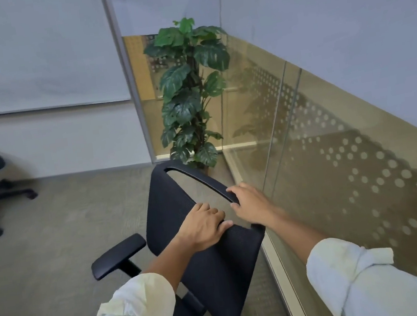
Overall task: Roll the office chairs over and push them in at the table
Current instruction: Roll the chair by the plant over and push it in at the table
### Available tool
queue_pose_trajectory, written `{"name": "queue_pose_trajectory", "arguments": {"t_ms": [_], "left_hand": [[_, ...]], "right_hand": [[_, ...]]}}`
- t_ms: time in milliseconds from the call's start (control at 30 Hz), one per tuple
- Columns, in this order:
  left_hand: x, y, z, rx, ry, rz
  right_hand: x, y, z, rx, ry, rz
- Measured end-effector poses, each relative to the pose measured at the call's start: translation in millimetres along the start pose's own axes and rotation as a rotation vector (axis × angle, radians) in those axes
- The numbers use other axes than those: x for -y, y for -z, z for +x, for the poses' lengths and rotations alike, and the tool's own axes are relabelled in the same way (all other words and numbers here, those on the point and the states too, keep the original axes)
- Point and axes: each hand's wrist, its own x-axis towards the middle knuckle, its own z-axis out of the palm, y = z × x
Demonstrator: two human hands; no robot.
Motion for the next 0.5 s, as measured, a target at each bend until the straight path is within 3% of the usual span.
{"name": "queue_pose_trajectory", "arguments": {"t_ms": [300, 400, 500], "left_hand": [[-13, 12, -66, 0.014, -0.049, -0.088], [-14, 15, -92, 0.007, -0.037, -0.141], [-16, 23, -118, 0.008, -0.022, -0.157]], "right_hand": [[26, -2, 7, 0.281, 0.293, -0.045], [42, -8, 7, 0.340, 0.405, -0.150], [59, -22, 4, 0.290, 0.616, -0.397]]}}
